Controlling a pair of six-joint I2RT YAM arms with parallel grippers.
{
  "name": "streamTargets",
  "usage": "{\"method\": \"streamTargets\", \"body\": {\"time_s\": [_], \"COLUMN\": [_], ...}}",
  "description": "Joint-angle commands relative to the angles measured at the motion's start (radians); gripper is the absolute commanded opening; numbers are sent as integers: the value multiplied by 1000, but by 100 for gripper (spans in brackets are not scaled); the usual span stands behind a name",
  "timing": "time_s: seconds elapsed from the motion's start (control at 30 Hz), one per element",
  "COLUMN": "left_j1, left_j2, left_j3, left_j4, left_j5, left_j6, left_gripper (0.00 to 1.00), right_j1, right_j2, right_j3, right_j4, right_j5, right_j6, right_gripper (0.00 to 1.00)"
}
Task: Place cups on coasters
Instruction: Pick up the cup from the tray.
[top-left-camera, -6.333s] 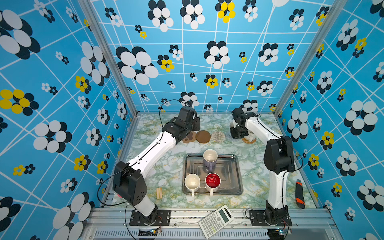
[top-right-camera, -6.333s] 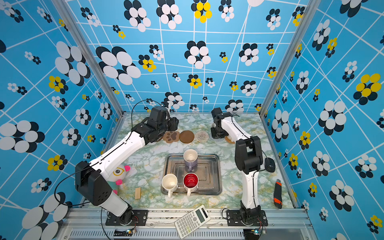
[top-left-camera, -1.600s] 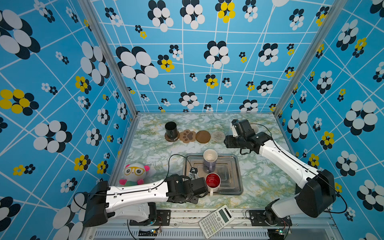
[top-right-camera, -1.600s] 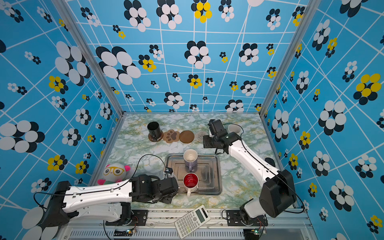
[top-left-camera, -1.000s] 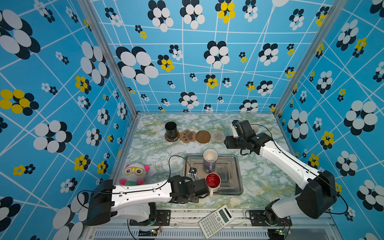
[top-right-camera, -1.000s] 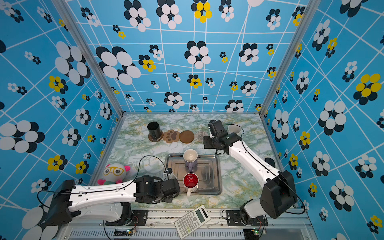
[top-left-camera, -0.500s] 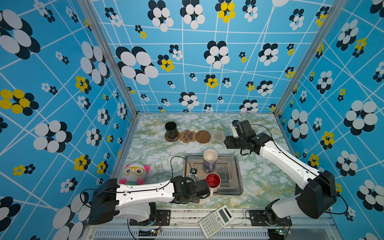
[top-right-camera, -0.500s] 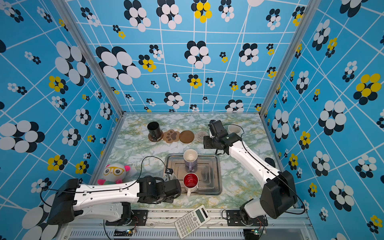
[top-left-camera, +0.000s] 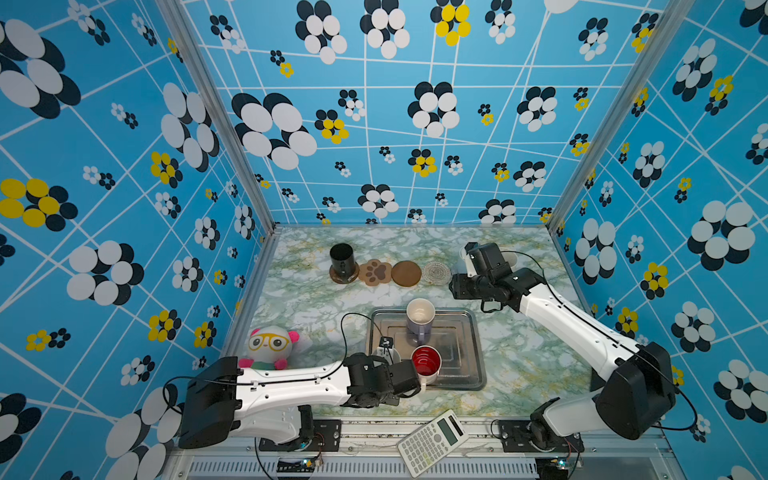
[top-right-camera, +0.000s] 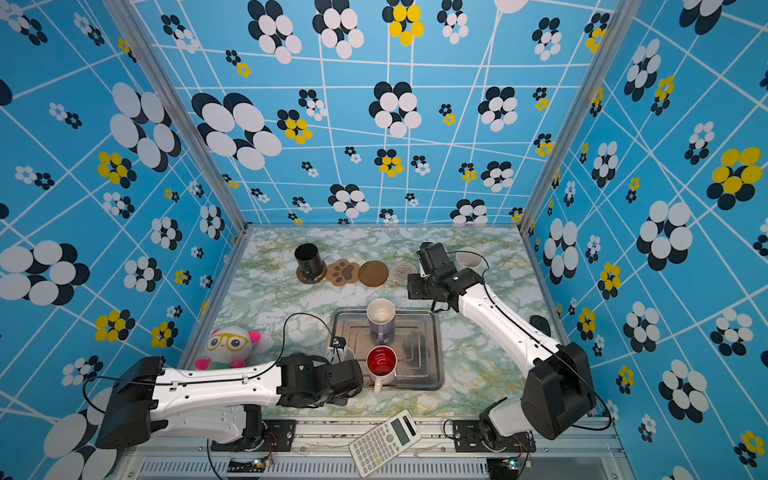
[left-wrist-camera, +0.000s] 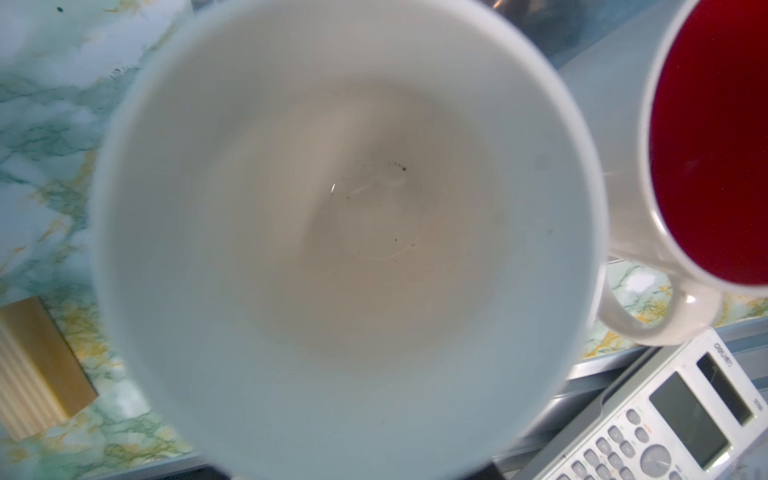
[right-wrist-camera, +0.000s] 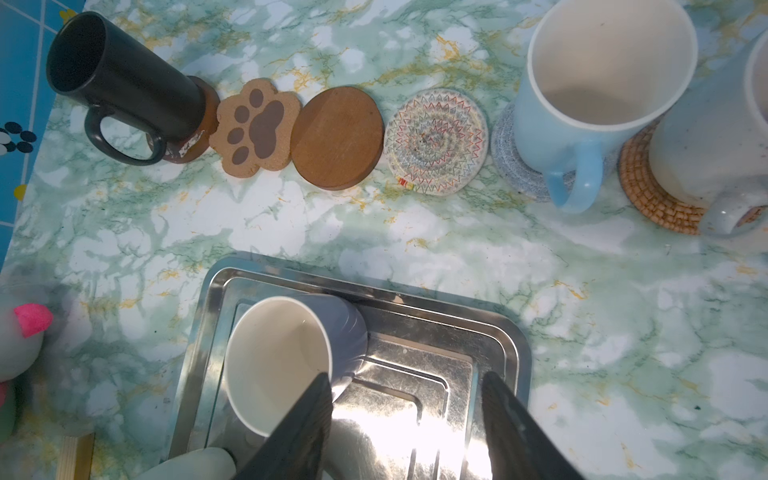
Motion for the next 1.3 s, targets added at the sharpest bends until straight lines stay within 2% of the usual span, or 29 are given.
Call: {"method": "streamTargets", "body": {"time_s": [0.0,0.2,0.7,0.83,0.97,1.27], "left_j1": [-7,-7,-7,12,61,248], "left_j2": [11,23,-13,-47,-107,-157], "left_j3": [-12,27,223,230,243,297], "left_j4": [3,-66,-254,-267,-275,-214], "left_j5": [-43,-71,-229,-256,-273,-246], "left_j6": [-10,-13,15,12,29,236], "left_gripper": [21,0,0,0,0,0], "right_j1": [5,5,5,14,27,36], "right_j2": [-22,-17,-13,-28,-46,-18], "right_j3": [-10,-4,30,39,39,42], "right_j4": [5,1,-38,-49,-37,-43], "right_j5": [-7,-5,-25,-44,-59,-72], "right_j6": [8,9,8,25,45,40], "right_gripper": [60,60,57,57,56,55]}}
